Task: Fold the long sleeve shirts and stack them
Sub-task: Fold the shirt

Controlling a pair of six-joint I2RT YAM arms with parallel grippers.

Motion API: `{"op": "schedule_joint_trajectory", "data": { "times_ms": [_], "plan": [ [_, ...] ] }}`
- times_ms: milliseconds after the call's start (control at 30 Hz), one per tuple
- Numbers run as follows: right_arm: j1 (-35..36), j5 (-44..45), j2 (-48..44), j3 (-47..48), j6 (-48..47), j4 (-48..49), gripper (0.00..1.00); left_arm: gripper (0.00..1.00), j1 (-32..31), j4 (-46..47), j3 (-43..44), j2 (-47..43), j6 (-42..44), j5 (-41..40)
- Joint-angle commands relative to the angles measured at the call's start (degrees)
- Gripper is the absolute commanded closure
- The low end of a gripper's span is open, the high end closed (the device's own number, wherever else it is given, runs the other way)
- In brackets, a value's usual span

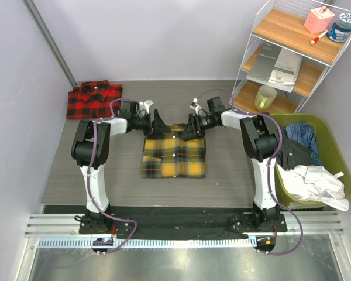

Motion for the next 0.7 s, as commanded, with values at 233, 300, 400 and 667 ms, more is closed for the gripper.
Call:
{"op": "schedule_joint_trajectory", "data": {
  "times_ms": [233,300,400,667],
  "plan": [
    [-2.02,6.01,-5.17,4.86,-4.10,-6.36,0.49,0.19,5.36,-11.81,-6.22,-7.38,7.77,1.00],
    [-1.94,6.36,-9.04,6.35,-4.37,-8.04,0.49,0.19,4.48,-11.55,-5.79,-12.81,9.70,1.81],
    [-1.15,7.33,-11.86,7.50,-5.07,-10.94,0.49,0.19,3.51,-9.27,-2.73,-14.78,7.96,1.64],
    [-0.88,3.82,-8.71,1.97,-1.56,-9.02,0.51,0.21,-2.98,3.27,1.25,-6.44,-4.16,-1.78]
  ]
}}
